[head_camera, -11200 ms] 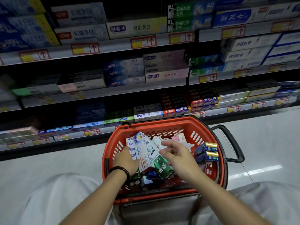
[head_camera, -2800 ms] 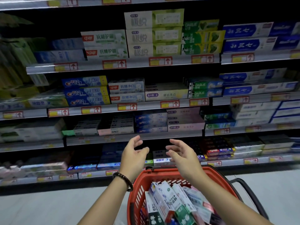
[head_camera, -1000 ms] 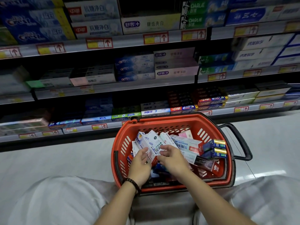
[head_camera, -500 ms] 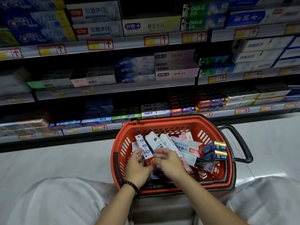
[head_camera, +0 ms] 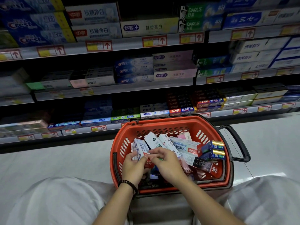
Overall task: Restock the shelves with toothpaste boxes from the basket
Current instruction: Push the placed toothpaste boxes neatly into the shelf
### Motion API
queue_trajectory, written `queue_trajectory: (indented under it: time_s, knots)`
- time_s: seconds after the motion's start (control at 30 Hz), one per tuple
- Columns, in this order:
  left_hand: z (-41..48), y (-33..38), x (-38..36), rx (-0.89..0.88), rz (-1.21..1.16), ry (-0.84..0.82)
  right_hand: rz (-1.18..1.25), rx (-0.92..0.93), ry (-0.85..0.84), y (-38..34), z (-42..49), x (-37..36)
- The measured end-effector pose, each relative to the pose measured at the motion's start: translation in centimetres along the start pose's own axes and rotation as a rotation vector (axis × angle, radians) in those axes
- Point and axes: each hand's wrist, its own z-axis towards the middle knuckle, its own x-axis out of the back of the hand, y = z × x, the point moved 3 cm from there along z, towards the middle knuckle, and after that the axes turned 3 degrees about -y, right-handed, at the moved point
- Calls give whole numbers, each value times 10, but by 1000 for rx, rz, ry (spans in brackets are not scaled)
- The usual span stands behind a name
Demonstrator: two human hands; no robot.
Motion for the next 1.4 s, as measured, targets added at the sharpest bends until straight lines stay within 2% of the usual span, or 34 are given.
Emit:
queue_trajectory:
  time_s: [0.23, 0.4, 0.73, 0.9, 1.27, 1.4]
  knots:
    - [-4, 4, -2, 114, -277, -49, 48, 18, 130, 7, 4, 3]
    - [-12, 9, -4, 97, -318, -161, 103, -62, 143, 13, 5, 5]
    - [-17, 18, -10, 50, -313, -303, 258, -127, 145, 11, 6, 8]
    - [-20, 24, -10, 26, -300, -296, 383, -118, 171, 4, 6, 11]
    - [-23, 26, -6, 4, -188, -257, 506, -10, 418, -15, 8, 53]
    - [-26, 31, -4, -32, -122, -271, 486, -8, 424, -12, 7, 55]
